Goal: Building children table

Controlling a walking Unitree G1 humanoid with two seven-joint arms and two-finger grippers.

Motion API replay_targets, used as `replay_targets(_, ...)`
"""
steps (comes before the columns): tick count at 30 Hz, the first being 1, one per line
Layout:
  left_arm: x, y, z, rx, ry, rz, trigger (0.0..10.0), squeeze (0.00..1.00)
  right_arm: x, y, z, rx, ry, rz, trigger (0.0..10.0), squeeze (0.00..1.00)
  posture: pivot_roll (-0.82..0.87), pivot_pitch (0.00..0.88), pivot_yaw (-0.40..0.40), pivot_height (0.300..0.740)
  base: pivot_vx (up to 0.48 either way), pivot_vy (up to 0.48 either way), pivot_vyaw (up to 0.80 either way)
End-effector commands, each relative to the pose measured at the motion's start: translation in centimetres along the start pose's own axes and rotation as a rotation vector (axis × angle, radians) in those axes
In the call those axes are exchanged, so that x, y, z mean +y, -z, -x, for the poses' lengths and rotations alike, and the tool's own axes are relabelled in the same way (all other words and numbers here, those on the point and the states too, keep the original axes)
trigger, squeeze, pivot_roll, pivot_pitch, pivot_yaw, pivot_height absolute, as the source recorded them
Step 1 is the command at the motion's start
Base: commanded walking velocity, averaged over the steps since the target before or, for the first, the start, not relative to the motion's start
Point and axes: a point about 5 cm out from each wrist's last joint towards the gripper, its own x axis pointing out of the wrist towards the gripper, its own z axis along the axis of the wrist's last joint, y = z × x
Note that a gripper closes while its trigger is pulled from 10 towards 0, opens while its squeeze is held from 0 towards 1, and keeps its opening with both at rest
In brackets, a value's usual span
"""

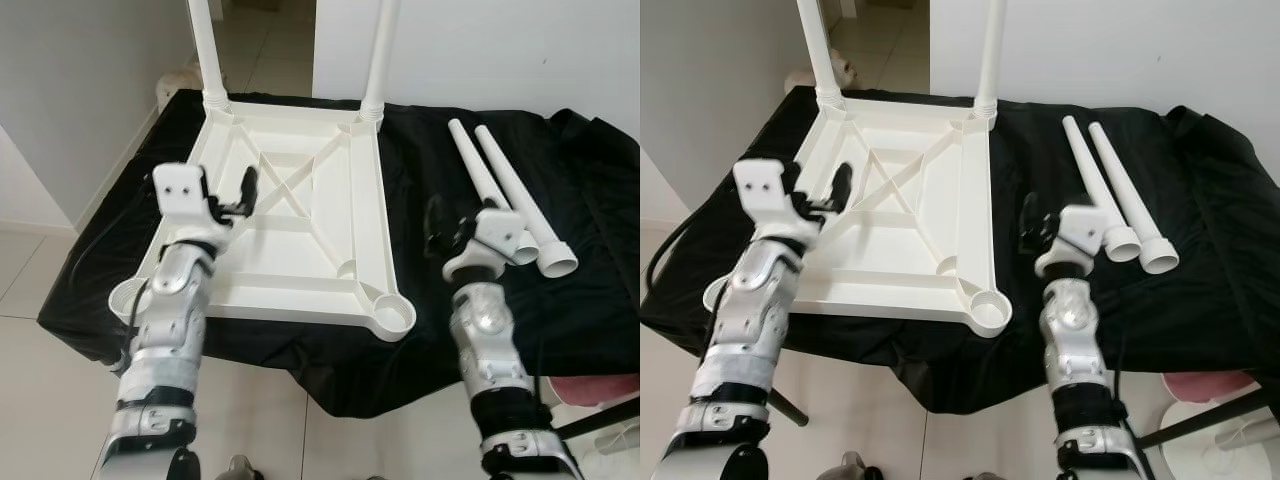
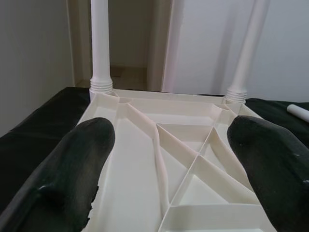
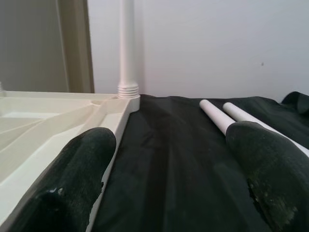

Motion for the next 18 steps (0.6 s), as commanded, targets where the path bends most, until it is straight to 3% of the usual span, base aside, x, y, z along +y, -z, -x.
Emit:
replay_targets(1,0.0,-0.3,0.1,-0.018,0.003,-0.025,10.0,0.00,0.1,-0.5,0.0,-0.031,-0.003,-0.013,10.0,0.00,-0.01,0.023,-0.022,0.740,0.000,0.000,0.00)
replay_targets(6,0.6,0.0,0.8,-0.011,-0.027,-0.044,10.0,0.00,0.8,-0.3,0.5,-0.031,-0.035,-0.021,10.0,0.00,-0.01,0.032,-0.019,0.740,0.000,0.000,0.00)
replay_targets(13,-0.1,0.7,1.6,0.016,0.027,-0.006,10.0,0.00,1.5,-0.4,0.9,-0.030,-0.073,-0.028,10.0,0.00,-0.01,0.040,-0.020,0.740,0.000,0.000,0.00)
replay_targets(18,-0.4,1.1,2.1,0.044,0.038,-0.054,10.0,0.00,1.7,-0.2,1.1,-0.019,-0.082,-0.022,10.0,0.00,-0.01,0.050,-0.023,0.740,0.000,0.000,0.00)
